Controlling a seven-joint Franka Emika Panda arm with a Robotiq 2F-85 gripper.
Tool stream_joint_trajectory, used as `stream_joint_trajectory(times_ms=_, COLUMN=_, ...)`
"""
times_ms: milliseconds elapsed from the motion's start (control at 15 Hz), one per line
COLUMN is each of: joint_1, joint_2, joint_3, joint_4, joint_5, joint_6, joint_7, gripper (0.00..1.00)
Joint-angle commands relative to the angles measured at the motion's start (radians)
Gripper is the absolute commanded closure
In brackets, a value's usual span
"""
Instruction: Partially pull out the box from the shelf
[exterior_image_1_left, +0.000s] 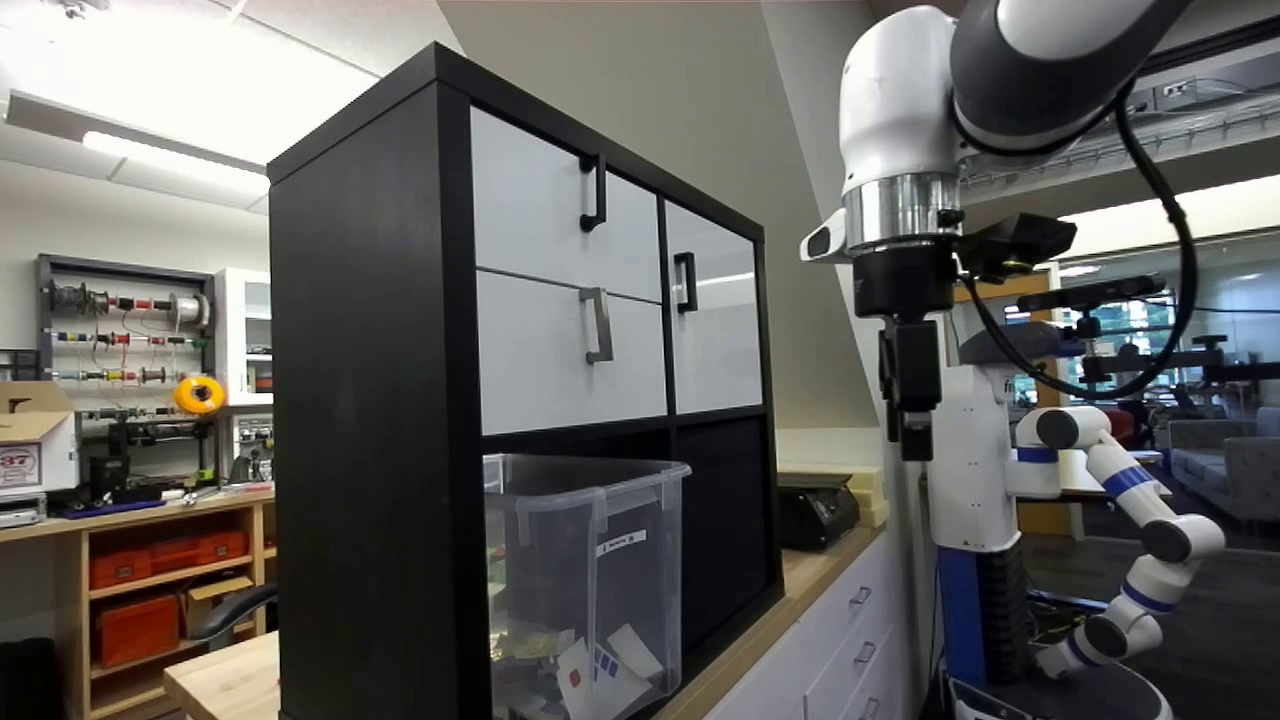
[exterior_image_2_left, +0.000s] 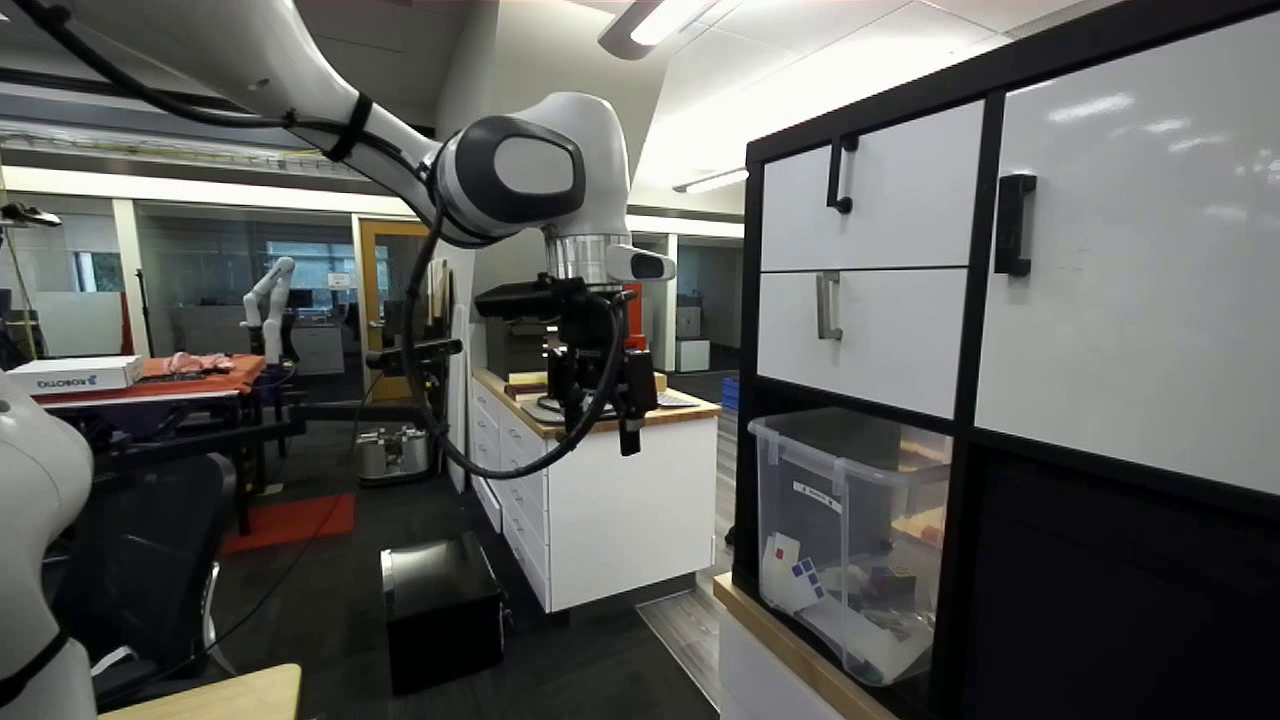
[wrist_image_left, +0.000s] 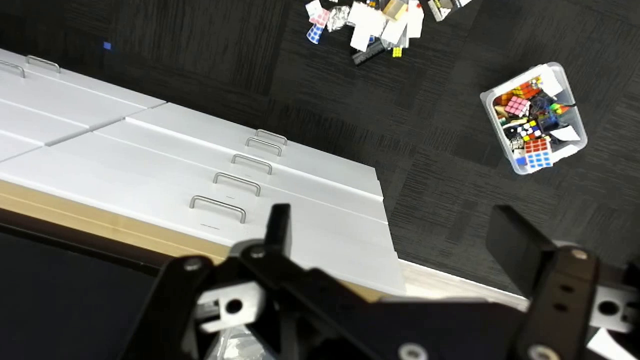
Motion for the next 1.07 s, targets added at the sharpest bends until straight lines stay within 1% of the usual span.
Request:
stream_joint_trajectory(times_ms=0, joint_1=0.001, joint_2=0.103, joint_3=0.018, joint_4=0.099, joint_5=0.004, joint_6=0.013, joint_7=-0.007, gripper=0.0)
stream_joint_trajectory(times_ms=133, joint_1=-0.001, joint_2=0.136, joint_3=0.024, joint_4=0.134, joint_5=0.003, joint_6=0.004, joint_7=-0.008, gripper=0.0)
stream_joint_trajectory(times_ms=200, joint_1=-0.004, joint_2=0.095, joint_3=0.025, joint_4=0.087, joint_5=0.001, joint_6=0.004, joint_7=-0.001, gripper=0.0)
stream_joint_trajectory(times_ms=467, joint_1=-0.005, joint_2=0.136, joint_3=0.029, joint_4=0.123, joint_5=0.001, joint_6=0.004, joint_7=-0.001, gripper=0.0)
stream_joint_trajectory(times_ms=800, joint_1=-0.005, joint_2=0.137, joint_3=0.029, joint_4=0.125, joint_5=0.001, joint_6=0.004, joint_7=-0.001, gripper=0.0)
stream_joint_trajectory(times_ms=1000, joint_1=-0.004, joint_2=0.149, joint_3=0.023, joint_4=0.11, joint_5=0.012, joint_6=0.016, joint_7=-0.024, gripper=0.0)
